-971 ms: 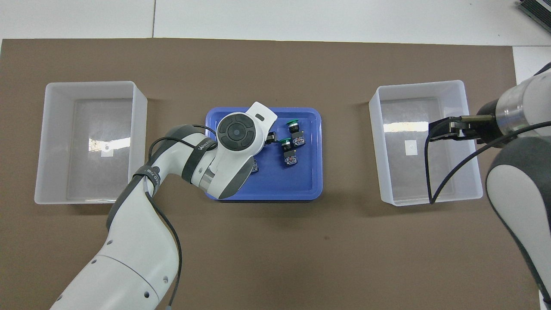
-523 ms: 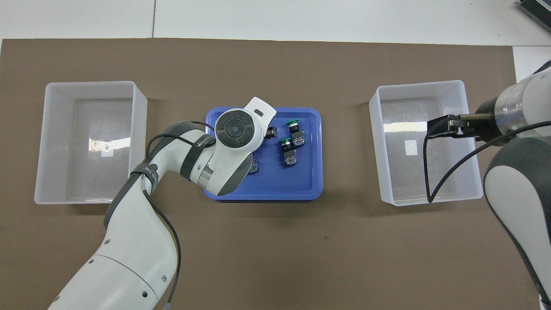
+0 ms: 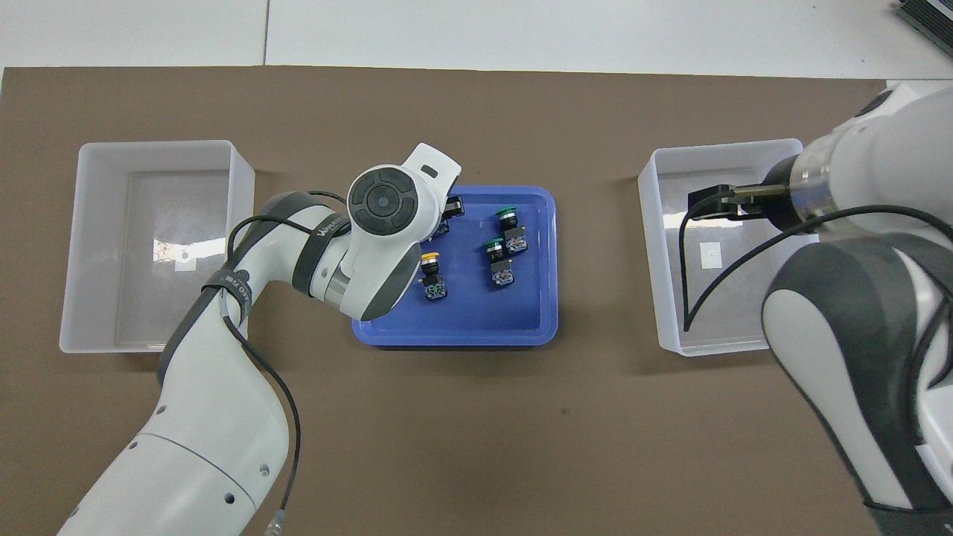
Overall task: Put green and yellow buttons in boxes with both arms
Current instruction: 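Carry the yellow button to the box while the right gripper reaches the tray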
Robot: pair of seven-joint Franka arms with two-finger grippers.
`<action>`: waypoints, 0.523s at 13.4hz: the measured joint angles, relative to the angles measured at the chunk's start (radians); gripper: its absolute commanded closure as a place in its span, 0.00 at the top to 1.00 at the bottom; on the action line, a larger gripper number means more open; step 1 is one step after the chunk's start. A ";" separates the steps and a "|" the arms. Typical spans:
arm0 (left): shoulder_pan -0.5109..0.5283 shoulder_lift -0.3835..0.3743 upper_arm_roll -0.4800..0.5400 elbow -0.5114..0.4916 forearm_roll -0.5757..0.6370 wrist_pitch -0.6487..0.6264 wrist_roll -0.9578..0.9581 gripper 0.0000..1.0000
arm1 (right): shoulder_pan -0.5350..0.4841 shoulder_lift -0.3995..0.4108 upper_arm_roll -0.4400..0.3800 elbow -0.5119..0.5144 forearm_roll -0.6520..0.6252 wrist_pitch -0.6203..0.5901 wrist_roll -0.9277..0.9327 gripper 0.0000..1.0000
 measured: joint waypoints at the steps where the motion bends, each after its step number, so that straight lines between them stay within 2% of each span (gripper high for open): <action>1: 0.000 0.001 -0.001 0.000 0.000 -0.001 0.000 0.43 | 0.025 0.017 0.001 -0.005 0.000 0.030 0.013 1.00; 5: 0.000 0.003 -0.001 0.002 0.000 -0.007 0.000 0.25 | 0.125 0.076 0.002 -0.050 0.000 0.157 0.107 1.00; 7: 0.005 0.004 0.001 0.028 0.000 -0.045 0.000 0.24 | 0.167 0.103 0.003 -0.061 -0.001 0.212 0.143 1.00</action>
